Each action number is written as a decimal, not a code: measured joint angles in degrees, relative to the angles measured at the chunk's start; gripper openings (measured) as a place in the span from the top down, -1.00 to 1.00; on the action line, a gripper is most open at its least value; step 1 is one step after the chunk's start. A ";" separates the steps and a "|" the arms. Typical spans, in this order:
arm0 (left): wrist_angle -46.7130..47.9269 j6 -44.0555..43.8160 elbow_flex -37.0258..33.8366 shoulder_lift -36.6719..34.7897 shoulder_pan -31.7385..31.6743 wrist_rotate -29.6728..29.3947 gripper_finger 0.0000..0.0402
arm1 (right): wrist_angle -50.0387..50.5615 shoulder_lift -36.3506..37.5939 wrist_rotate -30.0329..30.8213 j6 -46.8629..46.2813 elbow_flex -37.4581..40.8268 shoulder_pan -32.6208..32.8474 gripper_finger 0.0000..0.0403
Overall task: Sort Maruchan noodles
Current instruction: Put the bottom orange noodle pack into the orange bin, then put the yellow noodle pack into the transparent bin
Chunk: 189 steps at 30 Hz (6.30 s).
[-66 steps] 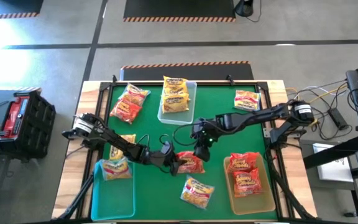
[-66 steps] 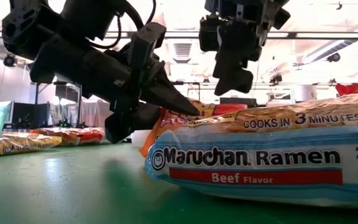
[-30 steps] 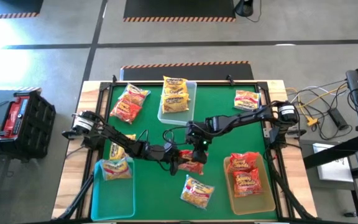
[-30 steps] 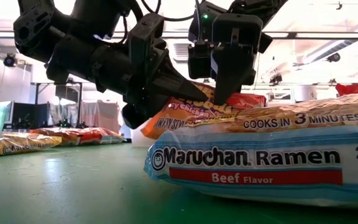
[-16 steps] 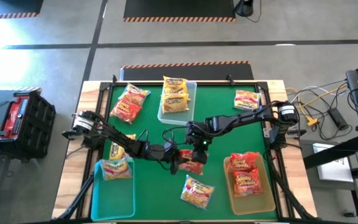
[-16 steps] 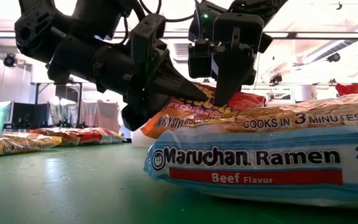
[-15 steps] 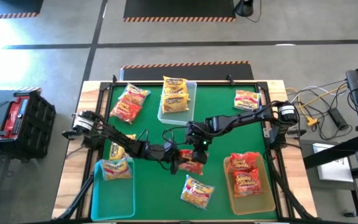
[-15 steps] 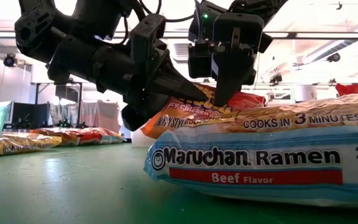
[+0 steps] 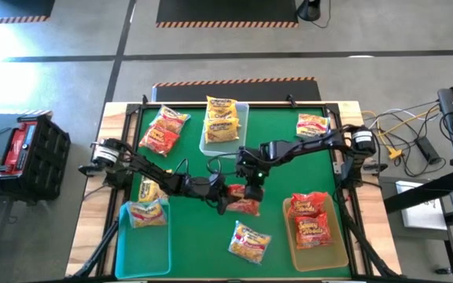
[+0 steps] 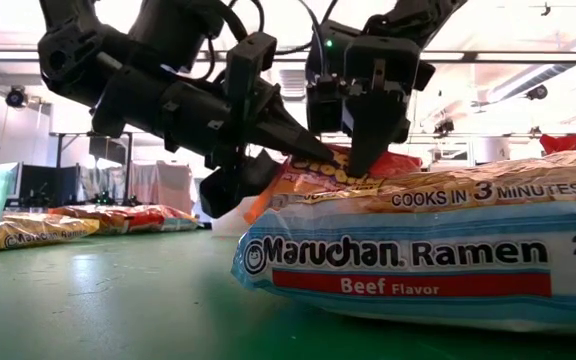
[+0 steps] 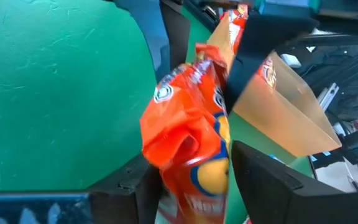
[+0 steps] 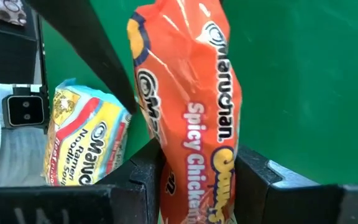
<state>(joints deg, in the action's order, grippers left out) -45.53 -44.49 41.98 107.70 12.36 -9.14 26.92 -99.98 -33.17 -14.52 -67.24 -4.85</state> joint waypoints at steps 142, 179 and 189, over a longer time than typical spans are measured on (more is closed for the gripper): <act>106.63 -23.02 -6.07 -51.99 -0.90 0.23 0.08 | -16.68 15.88 31.52 -24.29 10.80 16.55 0.36; 76.04 16.55 1.51 -27.19 -0.27 6.02 0.14 | -12.15 17.22 26.68 -14.33 10.80 16.55 0.36; 85.58 -23.14 6.61 -25.42 2.70 5.78 0.20 | -12.24 17.22 27.92 -14.86 10.80 16.55 0.36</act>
<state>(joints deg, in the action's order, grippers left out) 40.05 -67.63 48.59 82.28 15.06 -3.35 14.68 -82.76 -5.24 -29.39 -56.45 11.70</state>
